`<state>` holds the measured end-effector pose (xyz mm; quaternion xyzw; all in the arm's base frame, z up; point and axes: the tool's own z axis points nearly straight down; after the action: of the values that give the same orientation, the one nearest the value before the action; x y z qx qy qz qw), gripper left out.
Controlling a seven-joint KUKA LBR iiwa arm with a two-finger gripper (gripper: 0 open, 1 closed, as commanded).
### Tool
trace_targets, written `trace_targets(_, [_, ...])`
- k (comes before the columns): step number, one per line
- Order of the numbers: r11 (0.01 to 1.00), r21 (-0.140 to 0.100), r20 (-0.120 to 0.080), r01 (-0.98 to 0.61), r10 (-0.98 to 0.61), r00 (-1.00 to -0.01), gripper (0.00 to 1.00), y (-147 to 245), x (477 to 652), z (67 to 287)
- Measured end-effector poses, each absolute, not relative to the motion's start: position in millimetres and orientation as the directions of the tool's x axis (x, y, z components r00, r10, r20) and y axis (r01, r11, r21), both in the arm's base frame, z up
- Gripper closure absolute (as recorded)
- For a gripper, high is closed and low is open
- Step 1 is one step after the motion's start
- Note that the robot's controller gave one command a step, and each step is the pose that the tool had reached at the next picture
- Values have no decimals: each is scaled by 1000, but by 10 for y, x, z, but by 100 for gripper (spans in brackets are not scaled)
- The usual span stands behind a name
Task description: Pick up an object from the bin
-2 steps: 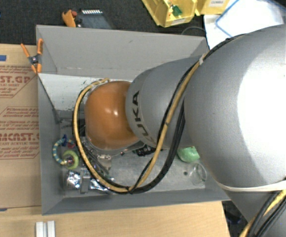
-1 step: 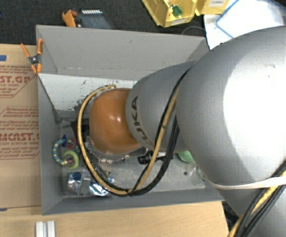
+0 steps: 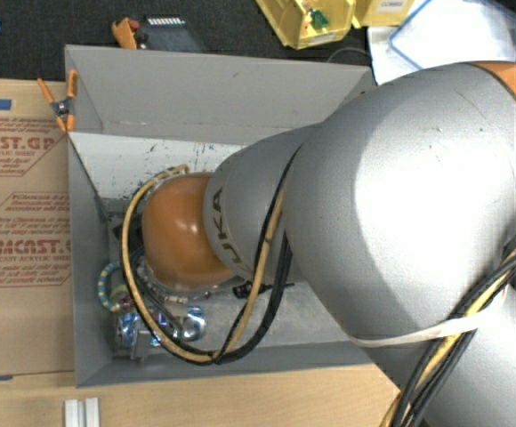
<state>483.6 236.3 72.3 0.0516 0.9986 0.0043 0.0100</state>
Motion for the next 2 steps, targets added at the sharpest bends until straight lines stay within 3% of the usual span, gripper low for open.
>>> trace_targets(1, [990,14,-19,142,142,-990,100,2398,4787,693])
trace_targets(2, [989,14,-20,148,148,-989,100,2398,4782,704])
